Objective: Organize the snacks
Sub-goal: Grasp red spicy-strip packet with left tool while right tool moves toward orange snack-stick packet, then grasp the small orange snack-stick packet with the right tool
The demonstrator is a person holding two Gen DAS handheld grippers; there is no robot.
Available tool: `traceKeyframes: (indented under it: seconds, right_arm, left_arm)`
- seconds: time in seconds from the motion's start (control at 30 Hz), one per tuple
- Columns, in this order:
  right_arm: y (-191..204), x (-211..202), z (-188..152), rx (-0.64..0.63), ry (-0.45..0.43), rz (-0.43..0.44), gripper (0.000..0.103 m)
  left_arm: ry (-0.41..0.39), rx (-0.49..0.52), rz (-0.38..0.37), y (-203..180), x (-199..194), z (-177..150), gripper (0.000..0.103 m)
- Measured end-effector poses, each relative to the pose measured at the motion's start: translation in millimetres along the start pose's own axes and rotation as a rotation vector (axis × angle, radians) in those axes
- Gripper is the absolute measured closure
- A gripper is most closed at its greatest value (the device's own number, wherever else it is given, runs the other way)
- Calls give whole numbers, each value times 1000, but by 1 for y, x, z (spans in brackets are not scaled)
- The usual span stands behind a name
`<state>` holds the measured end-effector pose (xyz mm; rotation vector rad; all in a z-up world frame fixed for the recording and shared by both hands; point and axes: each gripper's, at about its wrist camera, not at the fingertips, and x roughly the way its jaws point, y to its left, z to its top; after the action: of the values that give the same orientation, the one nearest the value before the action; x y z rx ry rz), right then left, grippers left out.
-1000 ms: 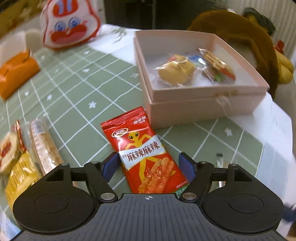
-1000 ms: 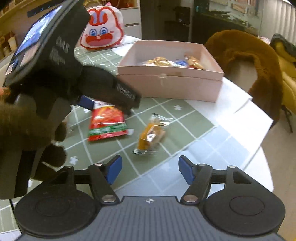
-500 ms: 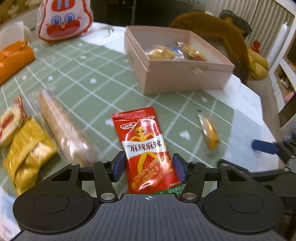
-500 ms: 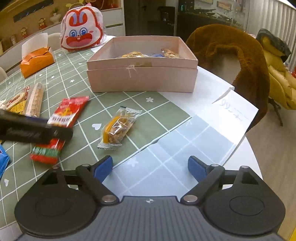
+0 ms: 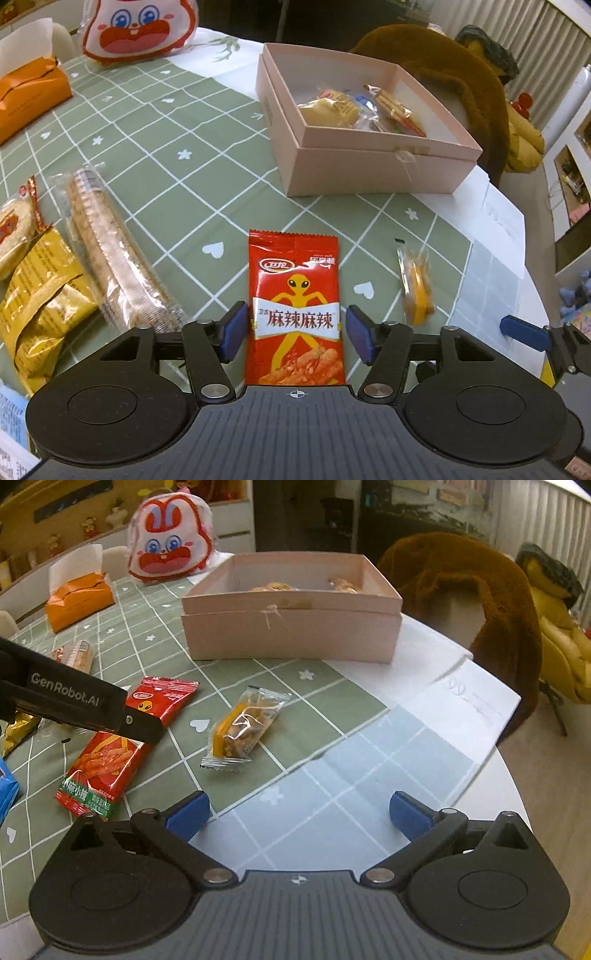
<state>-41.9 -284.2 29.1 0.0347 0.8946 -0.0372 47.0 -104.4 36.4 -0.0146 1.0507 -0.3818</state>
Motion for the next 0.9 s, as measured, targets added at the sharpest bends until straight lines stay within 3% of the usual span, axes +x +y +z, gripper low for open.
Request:
traceKeyframes:
  seconds: [0.1, 0.13, 0.2, 0.27, 0.4, 0.5, 0.57, 0.73, 0.9]
  right_arm:
    - [-1, 2, 7, -22, 49, 17, 0]
    - [-2, 3, 10, -27, 62, 32, 1]
    - [-6, 2, 16, 8, 50, 45, 10]
    - [-9, 0, 24, 55, 29, 67, 11]
    - [-9, 8, 41, 99, 41, 121, 22]
    - [0, 19, 51, 76, 48, 112, 31]
    - [6, 27, 56, 54, 65, 108, 42]
    - [9, 29, 55, 1, 61, 52, 45]
    - [-9, 14, 50, 25, 51, 45, 45]
  left_arm:
    - [-2, -13, -22, 5, -4, -5, 51]
    - [0, -19, -17, 7, -5, -6, 58]
    - [5, -45, -30, 11, -7, -8, 62]
    - [8, -71, -42, 15, -9, -10, 68]
    - [14, -70, -52, 16, -12, -15, 70]
    - [13, -50, -37, 11, -13, -17, 69]
    - [8, -45, -38, 11, -13, -17, 69]
    - [18, -102, -59, 18, -13, -12, 70]
    - [-40, 55, 33, -13, -28, -17, 69]
